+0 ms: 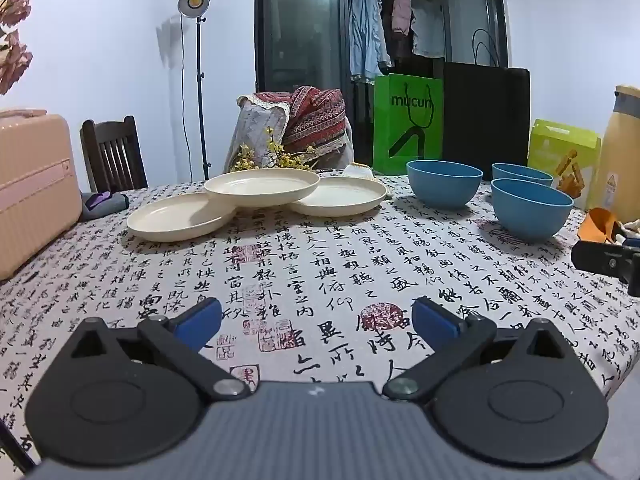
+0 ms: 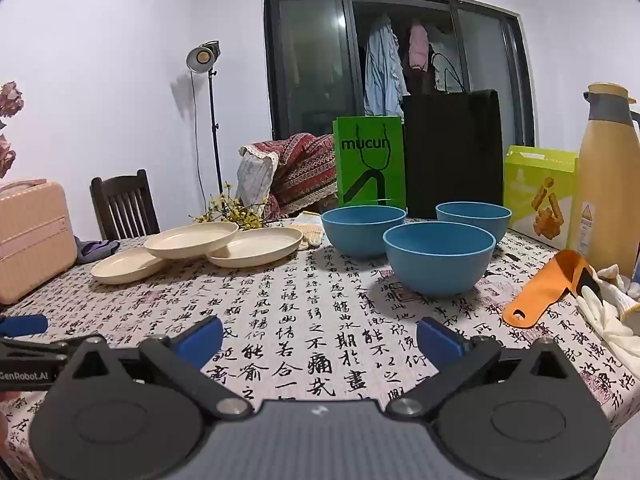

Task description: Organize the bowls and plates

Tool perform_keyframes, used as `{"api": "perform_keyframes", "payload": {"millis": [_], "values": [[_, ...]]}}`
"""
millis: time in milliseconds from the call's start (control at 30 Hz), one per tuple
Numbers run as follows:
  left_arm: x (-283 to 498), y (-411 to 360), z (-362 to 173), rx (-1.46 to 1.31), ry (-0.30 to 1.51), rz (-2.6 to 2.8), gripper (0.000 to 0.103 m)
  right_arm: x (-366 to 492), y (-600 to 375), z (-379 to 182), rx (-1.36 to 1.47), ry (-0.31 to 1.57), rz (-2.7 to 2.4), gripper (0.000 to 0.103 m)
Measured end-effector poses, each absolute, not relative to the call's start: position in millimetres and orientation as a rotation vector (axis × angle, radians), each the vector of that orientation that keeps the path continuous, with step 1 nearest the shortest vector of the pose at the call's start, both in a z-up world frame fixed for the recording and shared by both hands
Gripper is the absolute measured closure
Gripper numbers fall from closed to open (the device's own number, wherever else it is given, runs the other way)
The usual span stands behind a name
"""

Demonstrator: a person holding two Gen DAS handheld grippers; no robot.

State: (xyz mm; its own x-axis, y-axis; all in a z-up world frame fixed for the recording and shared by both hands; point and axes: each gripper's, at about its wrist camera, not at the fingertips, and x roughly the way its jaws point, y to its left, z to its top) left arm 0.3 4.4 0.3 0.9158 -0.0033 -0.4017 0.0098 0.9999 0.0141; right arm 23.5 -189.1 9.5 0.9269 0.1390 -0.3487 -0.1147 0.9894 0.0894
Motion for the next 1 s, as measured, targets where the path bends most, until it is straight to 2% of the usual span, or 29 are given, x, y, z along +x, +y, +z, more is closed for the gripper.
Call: {"api": "perform_keyframes", "payload": {"millis": [1000], "values": [[-4, 9, -1, -0.005, 0.428, 0.006, 0.000, 23, -187, 5, 0.065, 0.400, 0.151, 0.000]]}}
